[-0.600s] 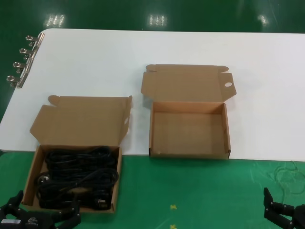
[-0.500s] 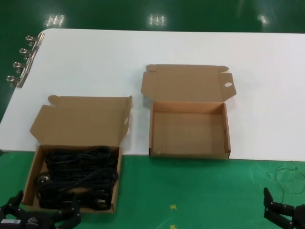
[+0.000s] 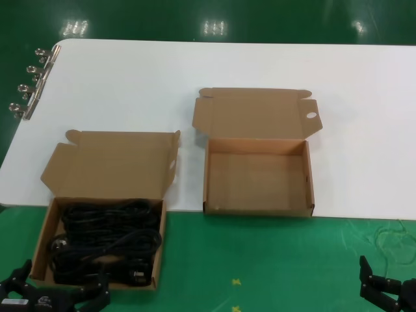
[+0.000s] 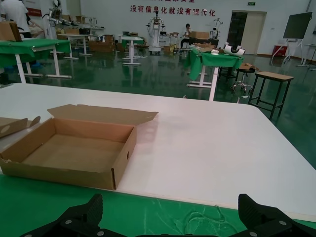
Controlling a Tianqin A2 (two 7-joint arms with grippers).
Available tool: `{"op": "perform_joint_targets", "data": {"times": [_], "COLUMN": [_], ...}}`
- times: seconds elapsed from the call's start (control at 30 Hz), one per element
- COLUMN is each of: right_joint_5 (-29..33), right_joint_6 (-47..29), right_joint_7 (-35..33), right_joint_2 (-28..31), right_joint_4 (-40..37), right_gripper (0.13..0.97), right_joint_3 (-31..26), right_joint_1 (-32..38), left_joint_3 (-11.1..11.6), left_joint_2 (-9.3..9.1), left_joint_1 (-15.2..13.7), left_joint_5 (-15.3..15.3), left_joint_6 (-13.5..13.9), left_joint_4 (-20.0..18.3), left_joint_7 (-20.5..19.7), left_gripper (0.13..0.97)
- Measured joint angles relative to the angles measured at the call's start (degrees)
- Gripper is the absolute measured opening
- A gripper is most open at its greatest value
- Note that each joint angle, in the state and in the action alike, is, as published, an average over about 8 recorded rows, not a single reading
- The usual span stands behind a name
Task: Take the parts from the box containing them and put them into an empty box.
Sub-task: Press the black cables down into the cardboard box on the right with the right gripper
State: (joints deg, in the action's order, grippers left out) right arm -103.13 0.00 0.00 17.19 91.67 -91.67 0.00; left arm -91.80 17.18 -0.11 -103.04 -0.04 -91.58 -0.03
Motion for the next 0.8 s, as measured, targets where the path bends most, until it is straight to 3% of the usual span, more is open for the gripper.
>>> {"op": "perform_joint_targets", "data": {"times": [0.33,0.63,0.8], "right_joint_5": [0.0,0.0,0.0], "right_joint_6": [0.0,0.0,0.0], "right_joint_7": [0.0,0.0,0.0], "right_joint_2": [0.0,0.0,0.0], "right_joint_4": [0.0,0.0,0.0], "right_gripper": [0.962,0.903,0.822], "right_joint_3": [0.0,0.0,0.0], "right_joint_1": [0.0,0.0,0.0], "left_joint_3": [0.0,0.0,0.0], "left_joint_2": [0.0,0.0,0.0], "left_joint_1": [0.0,0.0,0.0], "left_joint_5": [0.0,0.0,0.0], "left_joint_6": [0.0,0.0,0.0], "left_joint_4": [0.0,0.0,0.0], "left_joint_7": [0.0,0.0,0.0], "left_gripper": [0.966,0.966,0.966]}}
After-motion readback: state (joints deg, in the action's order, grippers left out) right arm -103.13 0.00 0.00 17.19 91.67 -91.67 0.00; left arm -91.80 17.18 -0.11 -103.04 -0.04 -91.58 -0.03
